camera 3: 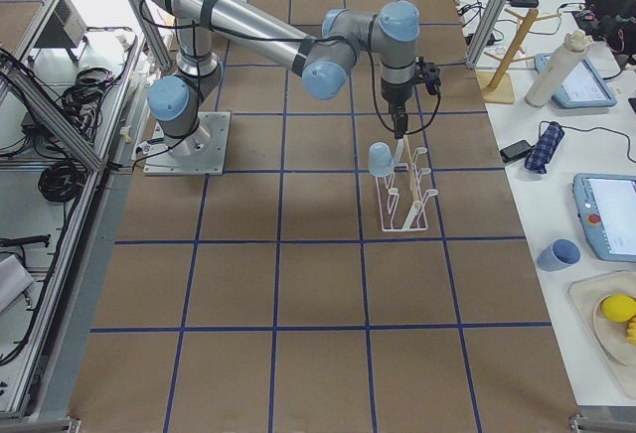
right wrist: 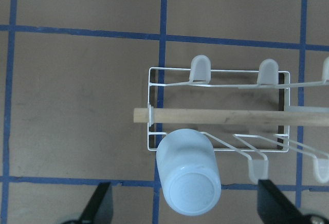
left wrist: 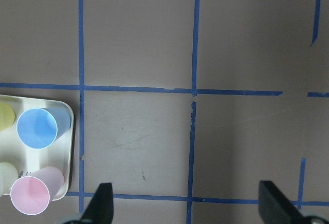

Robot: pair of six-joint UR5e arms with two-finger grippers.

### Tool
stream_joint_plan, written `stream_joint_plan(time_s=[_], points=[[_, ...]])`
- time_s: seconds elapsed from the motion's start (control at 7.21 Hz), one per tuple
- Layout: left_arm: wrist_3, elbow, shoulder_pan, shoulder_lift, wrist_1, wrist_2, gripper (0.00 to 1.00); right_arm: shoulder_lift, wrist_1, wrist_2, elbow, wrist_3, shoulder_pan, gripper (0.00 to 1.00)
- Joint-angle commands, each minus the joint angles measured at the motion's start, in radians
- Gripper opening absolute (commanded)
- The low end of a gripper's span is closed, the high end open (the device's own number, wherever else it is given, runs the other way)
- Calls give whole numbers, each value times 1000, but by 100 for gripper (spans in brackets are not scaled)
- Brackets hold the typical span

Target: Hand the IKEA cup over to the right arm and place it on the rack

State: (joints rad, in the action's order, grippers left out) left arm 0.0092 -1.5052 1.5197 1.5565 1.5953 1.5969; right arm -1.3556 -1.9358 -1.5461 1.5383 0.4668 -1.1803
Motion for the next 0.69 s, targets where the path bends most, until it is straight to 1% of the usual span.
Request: stream_joint_plan(time_s=[0.0,0.14,0.28,0.42,0.55], points=[[0,-1,0,1,0,-3,100,-95,188,0,-72,-32,-108,100],[0,-1,0,1,0,1,100,-137,287,0,-79,-93,-167,100],[0,-1,0,-1,0,3,100,-173,363,1,-78,-168,-250,100],[0,-1,0,-1,0,2,100,-207,392,0,-83,-228,-339,100],[0,-1,0,-1,0,2,100,-252,455,1,-69,-349,-393,100]])
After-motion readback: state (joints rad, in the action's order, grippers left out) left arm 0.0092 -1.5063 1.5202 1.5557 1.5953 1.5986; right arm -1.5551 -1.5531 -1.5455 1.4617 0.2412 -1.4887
